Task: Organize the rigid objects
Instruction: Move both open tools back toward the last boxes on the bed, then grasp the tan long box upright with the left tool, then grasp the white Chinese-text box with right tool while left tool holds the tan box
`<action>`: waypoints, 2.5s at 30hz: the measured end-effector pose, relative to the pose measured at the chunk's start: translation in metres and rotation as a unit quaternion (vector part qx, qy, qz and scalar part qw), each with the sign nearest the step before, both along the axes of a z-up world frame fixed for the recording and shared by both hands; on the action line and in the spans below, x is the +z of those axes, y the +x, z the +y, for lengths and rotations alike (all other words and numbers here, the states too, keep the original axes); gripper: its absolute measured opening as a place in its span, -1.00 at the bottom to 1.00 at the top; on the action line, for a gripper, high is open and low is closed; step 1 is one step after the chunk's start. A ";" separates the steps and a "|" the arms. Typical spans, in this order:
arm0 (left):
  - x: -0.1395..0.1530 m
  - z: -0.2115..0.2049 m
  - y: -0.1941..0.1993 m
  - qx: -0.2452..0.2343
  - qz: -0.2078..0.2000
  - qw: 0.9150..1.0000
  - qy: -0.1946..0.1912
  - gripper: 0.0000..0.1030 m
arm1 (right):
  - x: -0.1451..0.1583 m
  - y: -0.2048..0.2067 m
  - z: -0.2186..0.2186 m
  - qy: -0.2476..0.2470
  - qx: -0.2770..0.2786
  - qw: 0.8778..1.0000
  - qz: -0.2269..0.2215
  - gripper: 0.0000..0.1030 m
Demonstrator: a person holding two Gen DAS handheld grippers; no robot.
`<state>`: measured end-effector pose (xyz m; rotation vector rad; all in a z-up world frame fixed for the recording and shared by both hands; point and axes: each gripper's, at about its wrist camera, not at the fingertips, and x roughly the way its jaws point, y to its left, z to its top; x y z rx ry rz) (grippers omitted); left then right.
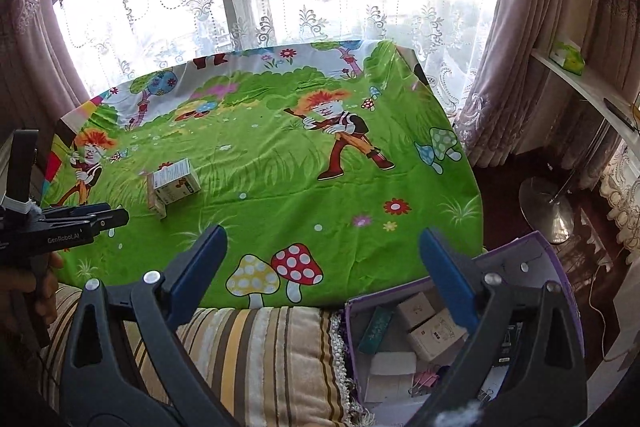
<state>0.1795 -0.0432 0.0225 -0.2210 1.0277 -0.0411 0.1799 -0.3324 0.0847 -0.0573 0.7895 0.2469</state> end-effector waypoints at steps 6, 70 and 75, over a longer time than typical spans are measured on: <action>-0.033 0.026 0.013 0.027 0.046 0.999 -0.010 0.08 | -0.008 0.011 0.033 -0.010 0.039 0.999 0.016 0.90; -0.056 0.093 0.051 0.150 0.033 0.984 -0.086 -0.68 | -0.119 0.120 0.250 -0.101 0.211 0.969 0.084 0.91; -0.058 0.094 0.051 0.153 0.033 0.984 -0.086 -0.68 | -0.124 0.125 0.255 -0.104 0.210 0.968 0.084 0.91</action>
